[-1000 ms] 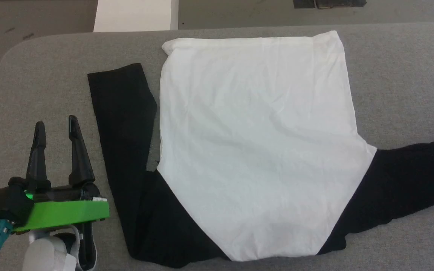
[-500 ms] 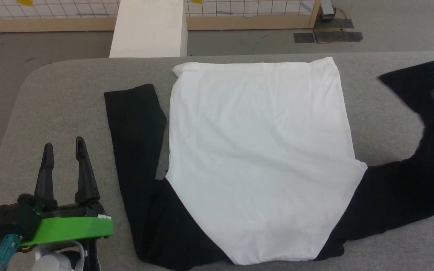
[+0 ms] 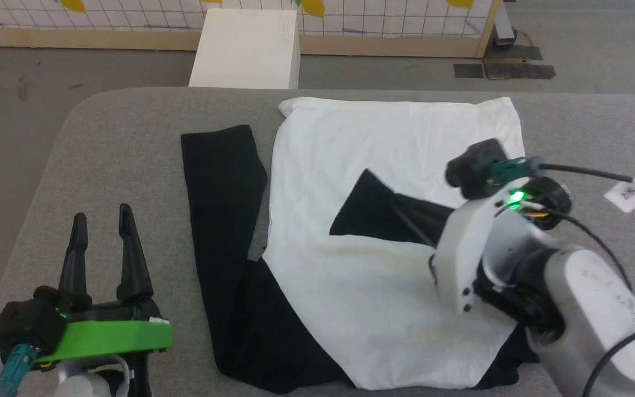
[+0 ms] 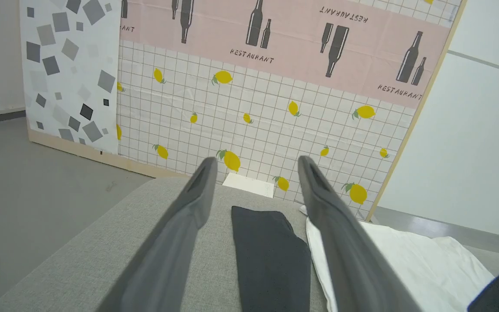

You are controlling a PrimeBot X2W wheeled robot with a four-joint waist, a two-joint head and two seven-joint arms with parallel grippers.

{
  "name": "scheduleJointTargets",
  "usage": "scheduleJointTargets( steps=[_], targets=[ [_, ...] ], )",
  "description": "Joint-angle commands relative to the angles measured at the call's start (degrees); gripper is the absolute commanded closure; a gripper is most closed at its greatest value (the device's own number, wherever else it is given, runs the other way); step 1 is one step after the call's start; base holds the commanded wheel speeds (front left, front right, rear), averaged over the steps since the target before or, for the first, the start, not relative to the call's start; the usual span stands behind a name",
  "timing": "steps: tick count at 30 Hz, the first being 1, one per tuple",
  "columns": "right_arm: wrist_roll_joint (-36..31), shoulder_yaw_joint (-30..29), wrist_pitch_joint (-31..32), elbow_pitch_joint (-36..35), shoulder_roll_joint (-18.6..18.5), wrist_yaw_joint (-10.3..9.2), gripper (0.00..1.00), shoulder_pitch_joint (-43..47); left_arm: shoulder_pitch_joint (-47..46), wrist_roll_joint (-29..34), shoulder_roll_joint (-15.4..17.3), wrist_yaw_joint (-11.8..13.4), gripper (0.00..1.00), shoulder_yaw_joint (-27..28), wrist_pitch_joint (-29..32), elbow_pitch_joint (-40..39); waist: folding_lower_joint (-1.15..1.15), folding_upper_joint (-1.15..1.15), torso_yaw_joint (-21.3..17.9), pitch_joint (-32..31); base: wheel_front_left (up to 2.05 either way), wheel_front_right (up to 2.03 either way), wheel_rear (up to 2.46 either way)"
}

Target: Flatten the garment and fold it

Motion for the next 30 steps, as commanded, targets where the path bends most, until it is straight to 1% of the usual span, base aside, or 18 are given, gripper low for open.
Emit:
scheduleJointTargets(
  steps=[1, 4, 10, 13, 14, 15, 18, 21, 25, 30],
  targets=[
    [0.43, 1.76, -0.76, 1.59, 1.05, -0.08, 1.0, -1.0, 0.52, -0.91, -0.11, 0.32, 0.0, -0.25, -0.26, 0.14, 0.0, 0.0, 0.7, 0.4, 0.0, 0.0, 0.0],
    [0.91, 6.46, -1.87, 5.67, 3.04, -0.08, 1.0, -2.18, 0.28, -1.29, -0.11, 0.47, 0.0, -0.46, -0.26, 0.16, 0.0, 0.0, 1.43, 0.96, 0.0, 0.0, 0.0],
    [2.2, 14.93, -3.92, 13.87, 5.51, -0.08, 1.0, -2.89, -0.09, -1.77, -0.11, 0.65, 0.0, -0.69, -0.26, 0.31, 0.0, 0.0, 2.45, 1.96, 0.0, 0.0, 0.0],
    [3.12, 18.26, -5.15, 17.66, 6.47, -0.08, 1.0, -2.82, -0.26, -2.02, -0.11, 0.76, 0.0, -0.83, -0.26, 0.43, 0.0, 0.0, 2.81, 2.36, 0.0, 0.0, 0.0],
    [3.96, 18.85, -5.6, 18.71, 6.95, -0.08, 0.67, -2.75, -0.33, -2.07, -0.11, 0.77, 0.0, -0.92, -0.26, 0.48, 0.0, 0.0, 2.94, 2.56, 0.0, 0.0, 0.0],
    [4.53, 19.12, -6.21, 19.19, 7.22, -0.08, 0.0, -2.92, -0.41, -2.07, -0.11, 0.76, 0.0, -0.98, -0.26, 0.52, 0.0, 0.0, 3.01, 2.7, 0.0, 0.0, 0.0],
    [6.58, 17.9, -8.88, 19.54, 7.8, -0.08, 0.0, -4.13, -0.59, -1.96, -0.11, 0.69, 0.0, -0.77, -0.26, 0.64, 0.0, 0.0, 2.81, 2.91, 0.0, 0.0, 0.0],
    [8.21, 13.26, -12.04, 18.64, 7.81, -0.08, 0.0, -5.39, -0.65, -1.8, -0.11, 0.56, 0.0, -0.41, -0.26, 0.89, 0.0, 0.0, 2.34, 2.88, 0.0, 0.0, 0.0],
    [7.15, 2.46, -17.21, 17.12, 6.46, -0.08, 0.0, -6.37, -0.61, -1.76, -0.11, 0.51, 0.0, -0.06, -0.26, 1.58, 0.0, 0.0, 1.17, 2.31, 0.0, 0.0, 0.0],
    [2.92, -13.33, -23.2, 14.68, 5.77, -0.08, 0.0, -3.8, -0.48, -1.37, -0.11, 0.47, 0.0, -0.14, -0.26, 2.51, 0.0, 0.0, -0.15, 1.63, 0.0, 0.0, 0.0]
  ],
)
